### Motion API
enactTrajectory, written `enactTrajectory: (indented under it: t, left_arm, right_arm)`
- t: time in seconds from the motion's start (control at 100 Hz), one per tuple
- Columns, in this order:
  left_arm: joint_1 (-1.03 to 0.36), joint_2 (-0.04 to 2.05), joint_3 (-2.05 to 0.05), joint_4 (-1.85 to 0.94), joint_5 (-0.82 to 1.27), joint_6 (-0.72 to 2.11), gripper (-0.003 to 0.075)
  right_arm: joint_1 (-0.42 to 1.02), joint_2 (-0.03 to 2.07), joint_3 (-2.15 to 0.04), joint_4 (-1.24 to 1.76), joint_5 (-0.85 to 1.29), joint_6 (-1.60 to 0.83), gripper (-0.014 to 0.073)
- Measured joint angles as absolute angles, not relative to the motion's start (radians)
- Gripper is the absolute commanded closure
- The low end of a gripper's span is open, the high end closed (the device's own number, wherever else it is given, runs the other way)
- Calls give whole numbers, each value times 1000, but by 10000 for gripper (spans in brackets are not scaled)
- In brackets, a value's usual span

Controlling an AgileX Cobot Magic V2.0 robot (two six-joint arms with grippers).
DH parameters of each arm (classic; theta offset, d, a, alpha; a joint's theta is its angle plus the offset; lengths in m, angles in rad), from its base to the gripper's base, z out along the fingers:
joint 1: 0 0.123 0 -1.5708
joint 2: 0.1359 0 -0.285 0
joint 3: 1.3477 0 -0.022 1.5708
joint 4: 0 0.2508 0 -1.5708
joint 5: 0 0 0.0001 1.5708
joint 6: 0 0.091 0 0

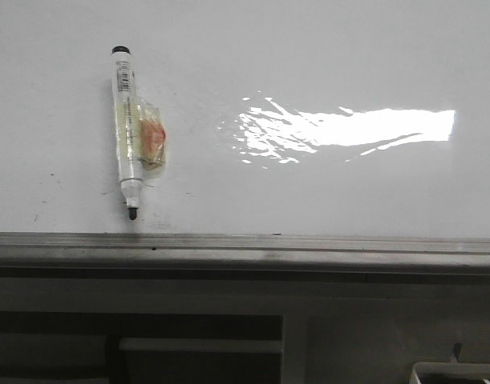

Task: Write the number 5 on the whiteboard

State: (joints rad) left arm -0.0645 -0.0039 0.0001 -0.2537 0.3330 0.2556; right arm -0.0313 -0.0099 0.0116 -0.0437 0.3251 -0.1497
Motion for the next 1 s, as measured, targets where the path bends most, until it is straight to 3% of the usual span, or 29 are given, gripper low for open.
enactTrajectory:
  t: [1.0]
  left_arm:
    - [-64,-4,0,-256,327,256,741]
  right_arm:
    - [-31,-10,12,-24,279,-150,659]
